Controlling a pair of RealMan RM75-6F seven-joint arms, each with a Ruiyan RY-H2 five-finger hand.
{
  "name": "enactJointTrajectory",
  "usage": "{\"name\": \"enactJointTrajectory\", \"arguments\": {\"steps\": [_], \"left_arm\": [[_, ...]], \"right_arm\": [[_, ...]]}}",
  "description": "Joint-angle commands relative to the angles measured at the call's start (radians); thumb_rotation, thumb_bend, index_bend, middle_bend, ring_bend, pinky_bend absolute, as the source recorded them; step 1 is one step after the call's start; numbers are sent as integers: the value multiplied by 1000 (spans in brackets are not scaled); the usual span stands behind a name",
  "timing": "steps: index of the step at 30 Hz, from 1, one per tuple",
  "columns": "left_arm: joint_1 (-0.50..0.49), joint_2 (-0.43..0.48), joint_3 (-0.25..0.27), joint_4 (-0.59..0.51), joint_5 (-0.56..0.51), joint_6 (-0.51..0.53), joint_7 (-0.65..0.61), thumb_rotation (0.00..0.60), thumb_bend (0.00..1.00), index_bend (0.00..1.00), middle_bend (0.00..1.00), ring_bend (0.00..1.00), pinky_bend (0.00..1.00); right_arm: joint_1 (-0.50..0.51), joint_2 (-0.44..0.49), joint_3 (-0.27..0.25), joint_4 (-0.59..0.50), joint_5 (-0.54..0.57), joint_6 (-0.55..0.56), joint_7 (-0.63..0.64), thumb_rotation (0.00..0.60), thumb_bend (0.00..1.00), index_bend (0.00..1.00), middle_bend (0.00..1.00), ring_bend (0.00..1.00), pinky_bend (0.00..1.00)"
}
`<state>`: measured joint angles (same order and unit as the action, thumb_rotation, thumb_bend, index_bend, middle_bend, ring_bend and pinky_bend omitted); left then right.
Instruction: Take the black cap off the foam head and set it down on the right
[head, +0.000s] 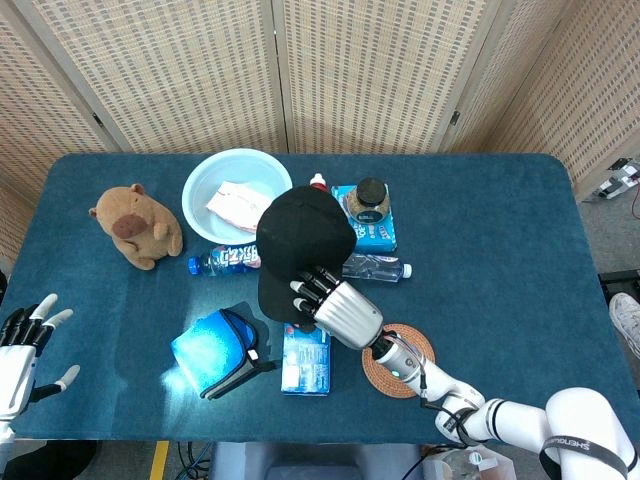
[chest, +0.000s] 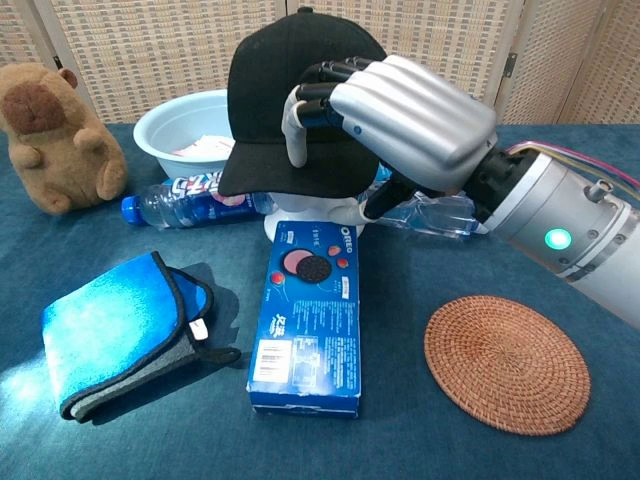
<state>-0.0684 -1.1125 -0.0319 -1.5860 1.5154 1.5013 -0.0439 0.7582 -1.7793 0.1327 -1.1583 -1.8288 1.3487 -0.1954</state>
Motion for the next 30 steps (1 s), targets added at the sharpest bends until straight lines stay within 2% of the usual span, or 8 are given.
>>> {"name": "enactJointTrajectory", "arguments": {"steps": [1, 14, 30], "left_arm": [[1, 0, 0, 2, -1, 1, -1, 600, 191, 201, 42, 11, 0], [0, -4, -1, 9, -5, -1, -8, 600, 191, 201, 42, 11, 0], [2, -7, -1, 16, -7, 2, -11, 600, 191, 202, 42, 11, 0]], "right_arm": [[5, -10, -3, 18, -7, 17, 7, 600, 153, 512, 339, 162, 195], [19, -33, -6, 78, -11, 69, 40, 600, 401, 568, 380, 183, 195], [44, -57, 35, 119, 14, 135, 76, 600, 425, 811, 460, 255, 195]]}}
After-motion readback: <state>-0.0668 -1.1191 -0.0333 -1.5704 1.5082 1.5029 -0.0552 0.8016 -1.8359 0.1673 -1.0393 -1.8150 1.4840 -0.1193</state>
